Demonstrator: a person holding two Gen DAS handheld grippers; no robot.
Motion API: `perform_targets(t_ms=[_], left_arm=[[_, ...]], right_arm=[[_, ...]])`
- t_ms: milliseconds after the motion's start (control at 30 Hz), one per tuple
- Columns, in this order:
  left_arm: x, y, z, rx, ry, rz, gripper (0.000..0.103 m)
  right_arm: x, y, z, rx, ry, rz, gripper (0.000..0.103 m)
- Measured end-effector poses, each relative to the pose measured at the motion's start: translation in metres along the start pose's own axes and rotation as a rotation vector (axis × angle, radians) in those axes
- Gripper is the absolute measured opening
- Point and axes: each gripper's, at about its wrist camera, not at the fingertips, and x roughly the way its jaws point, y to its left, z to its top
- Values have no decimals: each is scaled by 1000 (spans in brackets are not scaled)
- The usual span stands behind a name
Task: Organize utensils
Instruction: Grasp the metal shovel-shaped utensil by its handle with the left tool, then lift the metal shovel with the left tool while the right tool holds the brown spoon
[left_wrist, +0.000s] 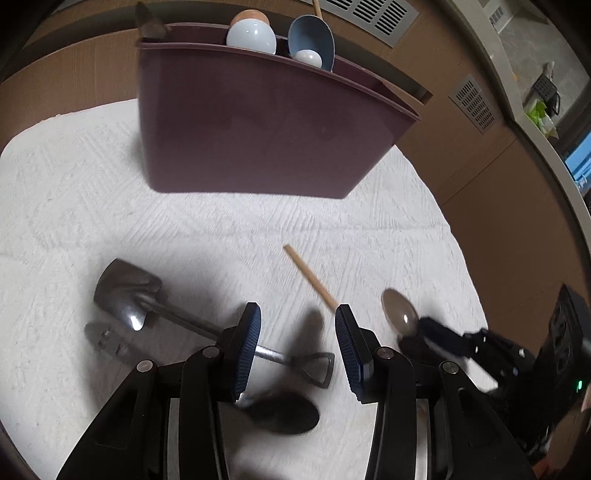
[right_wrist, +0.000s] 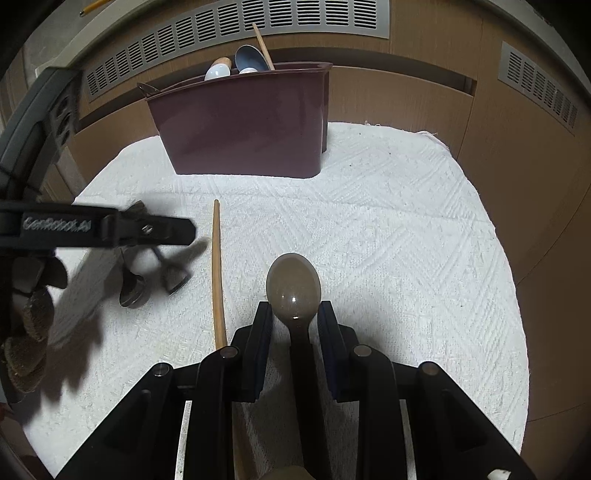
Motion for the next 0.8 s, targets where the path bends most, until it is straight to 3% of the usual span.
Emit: perform_targets(t_ms=[267, 533, 600, 667, 800], left_arm=[[-39, 21, -32, 41, -33, 41, 44], [-93, 59, -41, -134, -172, 111, 44], [-102, 71, -44, -185, -190, 136, 44], [-106, 81, -48, -222, -195, 149, 44], [-103, 91, -59, -245, -175, 152, 44]], right_arm=[[0, 2, -1, -6, -5, -10, 24], [1, 3, -2, -13, -8, -10, 25], [1, 1, -1, -3, -5, 18, 29], [2, -3, 0, 18, 3, 79, 41], [4, -1, 5, 26, 28, 96, 46]])
